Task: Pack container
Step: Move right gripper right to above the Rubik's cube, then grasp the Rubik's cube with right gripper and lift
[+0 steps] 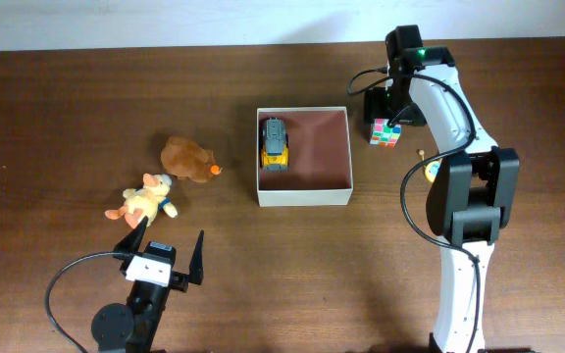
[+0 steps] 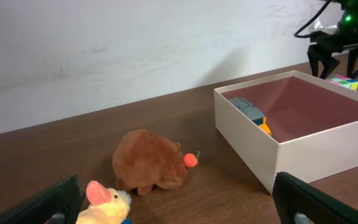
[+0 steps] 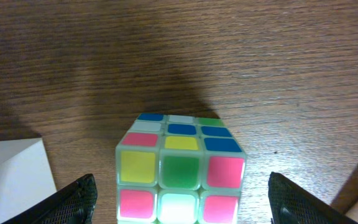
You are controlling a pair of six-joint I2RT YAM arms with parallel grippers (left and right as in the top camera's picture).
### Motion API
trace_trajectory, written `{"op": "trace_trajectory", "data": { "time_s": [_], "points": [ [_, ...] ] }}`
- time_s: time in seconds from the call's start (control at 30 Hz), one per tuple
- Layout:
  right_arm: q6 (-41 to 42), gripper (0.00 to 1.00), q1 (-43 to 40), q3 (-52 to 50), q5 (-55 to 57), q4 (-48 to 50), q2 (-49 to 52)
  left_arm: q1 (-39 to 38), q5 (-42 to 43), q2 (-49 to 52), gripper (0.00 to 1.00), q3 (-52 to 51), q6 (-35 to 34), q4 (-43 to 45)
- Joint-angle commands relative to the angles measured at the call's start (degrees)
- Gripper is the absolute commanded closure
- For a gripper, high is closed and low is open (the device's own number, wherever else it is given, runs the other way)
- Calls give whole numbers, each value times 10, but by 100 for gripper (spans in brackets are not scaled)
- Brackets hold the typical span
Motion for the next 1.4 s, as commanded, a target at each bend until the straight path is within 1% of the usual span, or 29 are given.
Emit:
{"op": "trace_trajectory", "data": {
  "time_s": [0.0, 0.2, 0.33, 0.53, 0.67, 0.83, 1.07, 1.27, 1.37],
  "points": [
    [6, 18, 3, -4, -10, 5, 20, 3, 6, -4, 1, -3, 5, -2],
    [13, 19, 3, -5, -15, 4, 47, 3, 6, -4, 1, -3, 5, -2],
    [22, 25, 3, -5, -14, 5, 50, 3, 6, -4, 1, -3, 5, -2],
    [37, 28, 2, -5, -15, 5, 55, 3, 6, -4, 1, -3, 5, -2],
    [39, 35, 2, -6, -15, 0, 67, 3, 6, -4, 1, -3, 5, -2],
    [38, 38, 2, -7, -12, 0, 68, 3, 6, -4, 1, -3, 5, -2],
    [36, 50, 1, -7, -10, -3, 68, 3, 6, -4, 1, -3, 5, -2],
    [36, 50, 1, -5, -10, -9, 67, 3, 6, -4, 1, -3, 5, -2],
    [33, 50, 1, 14, -8, -28, 66, 3, 6, -4, 1, -3, 5, -2]
  ]
}}
